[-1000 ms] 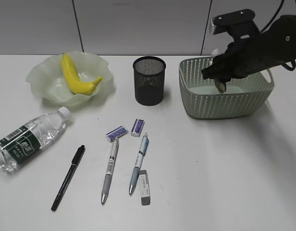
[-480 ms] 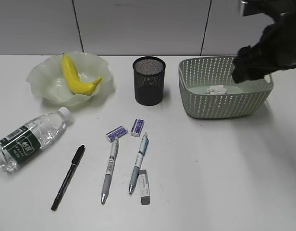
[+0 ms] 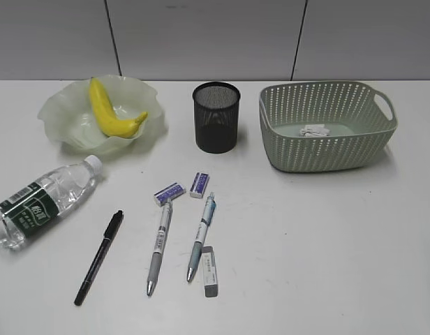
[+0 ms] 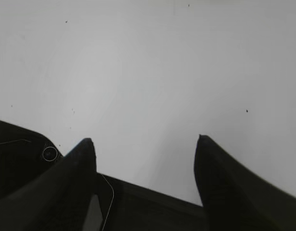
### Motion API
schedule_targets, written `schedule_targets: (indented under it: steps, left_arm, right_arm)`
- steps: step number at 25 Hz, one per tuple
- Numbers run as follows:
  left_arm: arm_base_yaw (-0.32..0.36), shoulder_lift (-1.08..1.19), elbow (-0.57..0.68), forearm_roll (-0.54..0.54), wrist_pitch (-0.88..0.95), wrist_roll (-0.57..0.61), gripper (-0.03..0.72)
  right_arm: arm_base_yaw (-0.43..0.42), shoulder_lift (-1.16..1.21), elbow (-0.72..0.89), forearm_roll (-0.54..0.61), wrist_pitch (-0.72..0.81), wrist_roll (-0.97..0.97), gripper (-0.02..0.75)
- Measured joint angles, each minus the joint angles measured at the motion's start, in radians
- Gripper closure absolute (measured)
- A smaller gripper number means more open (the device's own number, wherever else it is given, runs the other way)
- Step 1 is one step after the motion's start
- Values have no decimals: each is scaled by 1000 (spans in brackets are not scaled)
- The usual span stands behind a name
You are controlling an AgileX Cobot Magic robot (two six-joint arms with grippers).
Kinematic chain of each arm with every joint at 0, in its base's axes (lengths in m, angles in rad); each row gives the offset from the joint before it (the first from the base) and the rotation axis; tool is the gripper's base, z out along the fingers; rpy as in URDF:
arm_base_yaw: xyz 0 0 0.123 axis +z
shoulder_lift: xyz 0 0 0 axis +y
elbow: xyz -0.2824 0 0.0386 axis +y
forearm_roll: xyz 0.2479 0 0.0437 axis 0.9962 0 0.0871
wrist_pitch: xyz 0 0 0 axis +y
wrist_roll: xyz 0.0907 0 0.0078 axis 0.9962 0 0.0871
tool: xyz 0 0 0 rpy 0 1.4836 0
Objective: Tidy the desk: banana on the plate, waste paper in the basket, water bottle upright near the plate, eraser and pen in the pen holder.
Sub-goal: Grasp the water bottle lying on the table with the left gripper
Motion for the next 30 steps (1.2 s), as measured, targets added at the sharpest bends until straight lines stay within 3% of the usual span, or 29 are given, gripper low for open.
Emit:
schedule_targets:
  steps: [3,8,12,18,23,25,30]
  left_arm:
    - [0,0,0,-2,-1,0,309]
    - [0,55,-6,-8,-20,3,309]
    - [0,205,-33,-34,-198,49,309]
    - [0,619,-44,-198,-487,292,309]
    - [-4,1104,-166,-212,-513,385,304]
    - [-16,1258,-257,-210,-498,391,276]
    - [-56,1598,-482,-182,-379,407,105]
  right_arm:
    - [0,-182,91,-2,34,-1,231]
    - [0,-442,103,-3,47,-1,231]
    - [0,-580,128,-2,86,-1,231]
    - [0,-681,131,-2,92,-1,231]
    - [0,-685,131,-2,92,-1,231]
    - [0,-685,133,-2,92,-1,231]
    - [0,-685,133,-2,92,-1,232]
